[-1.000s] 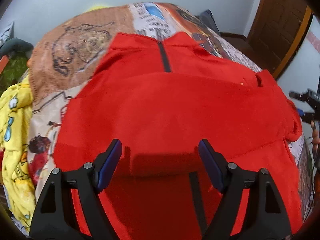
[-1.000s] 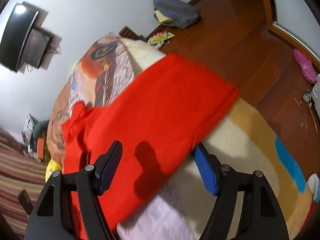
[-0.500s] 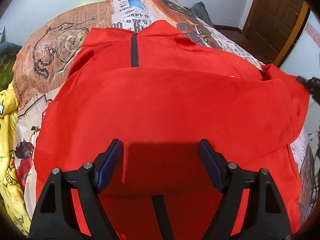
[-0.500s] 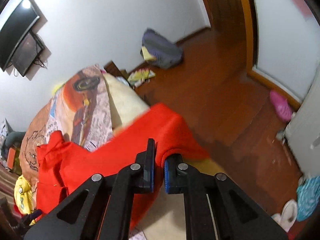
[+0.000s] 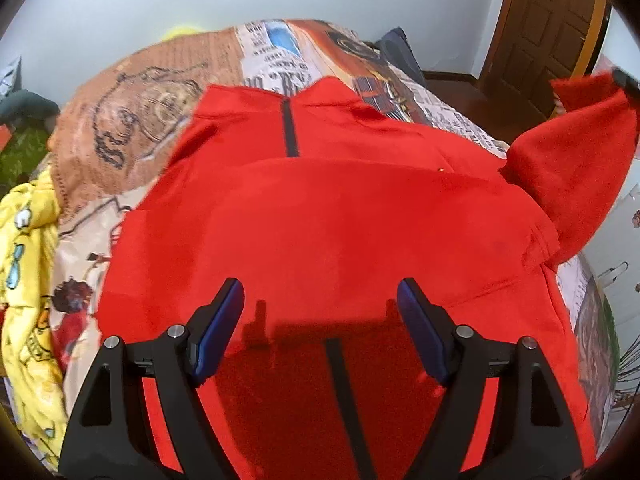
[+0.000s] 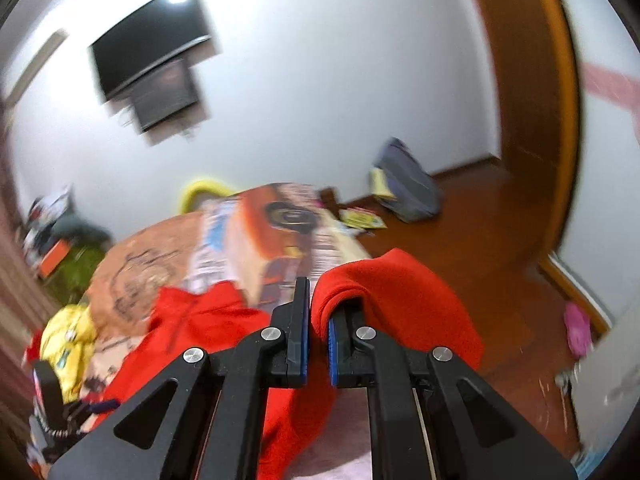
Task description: Fold large clothes
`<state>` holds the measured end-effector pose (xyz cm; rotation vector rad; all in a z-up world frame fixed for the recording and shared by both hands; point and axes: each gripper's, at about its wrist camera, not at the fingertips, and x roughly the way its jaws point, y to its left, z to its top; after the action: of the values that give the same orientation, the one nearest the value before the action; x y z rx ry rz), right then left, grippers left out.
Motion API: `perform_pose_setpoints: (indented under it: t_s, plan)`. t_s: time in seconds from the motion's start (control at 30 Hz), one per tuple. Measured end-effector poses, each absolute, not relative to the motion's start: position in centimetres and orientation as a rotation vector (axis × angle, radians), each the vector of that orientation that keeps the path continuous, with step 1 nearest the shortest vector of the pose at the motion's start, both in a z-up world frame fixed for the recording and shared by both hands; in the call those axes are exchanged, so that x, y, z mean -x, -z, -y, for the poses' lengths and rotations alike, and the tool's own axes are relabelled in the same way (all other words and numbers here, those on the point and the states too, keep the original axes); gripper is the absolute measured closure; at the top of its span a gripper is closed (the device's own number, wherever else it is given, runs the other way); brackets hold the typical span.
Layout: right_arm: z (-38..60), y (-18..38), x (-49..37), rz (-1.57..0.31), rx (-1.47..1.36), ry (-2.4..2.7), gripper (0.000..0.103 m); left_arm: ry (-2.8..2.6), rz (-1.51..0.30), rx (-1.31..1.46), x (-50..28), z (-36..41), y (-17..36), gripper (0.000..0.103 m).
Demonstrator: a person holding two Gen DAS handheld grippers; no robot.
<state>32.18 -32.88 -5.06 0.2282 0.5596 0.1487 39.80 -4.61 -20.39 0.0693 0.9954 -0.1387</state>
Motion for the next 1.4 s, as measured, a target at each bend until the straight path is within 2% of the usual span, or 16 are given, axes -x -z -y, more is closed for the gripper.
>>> perform_pose_setpoints:
  t_s: [0.2,0.47,0.63,0.77,0.83,0.9,1.0,1.17,1.3,1.4]
  plan:
    - [24.4,5.8,-32.3,-0.647,-0.136,-0.331,0.097,0.104,-0.953,-0.088,-37.3,1.6,19.0,0.025]
    - [14.4,15.8,-33.9,-0.981,-0.065,-0.480,0.096,0.056,-0.954,-0.070,-34.9,-3.1,18.8,0.025]
    - [12.2,20.5,-34.1,-1.109,-0.008,-0.471,0.094,0.043,-0.973,-0.041,-33.8,-5.2,19.4,0.025]
    - [12.4,20.8,-33.5,-1.156,-0.013,-0.482,0.092,0.034,-0.989,-0.039,-33.7,-5.7,20.0,0.025]
    - [12.7,20.4,-33.4,-1.199,-0.022,-0.511,0.079,0.036,-0.993,-0.041,-33.6,-5.4,19.9,0.025]
    - [13.1,19.8,-33.0,-1.235,-0.034,-0.547,0.061,0.048,-0.992,-0.046,-33.8,-4.8,19.7,0.025]
    - [14.5,18.3,-31.7,-1.197,-0.007,-0.551,0.054,0.075,-0.981,-0.066,-34.4,-3.1,19.0,0.025]
    - [18.8,15.7,-30.0,-1.069,0.055,-0.480,0.052,0.143,-0.947,-0.137,-35.8,1.2,17.2,0.025]
    - [22.8,14.4,-29.6,-0.985,0.077,-0.358,0.042,0.218,-0.918,-0.215,-37.3,6.2,16.1,0.025]
    - [25.8,14.2,-29.4,-0.952,0.079,-0.281,0.041,0.284,-0.903,-0.287,-38.3,10.4,16.1,0.025]
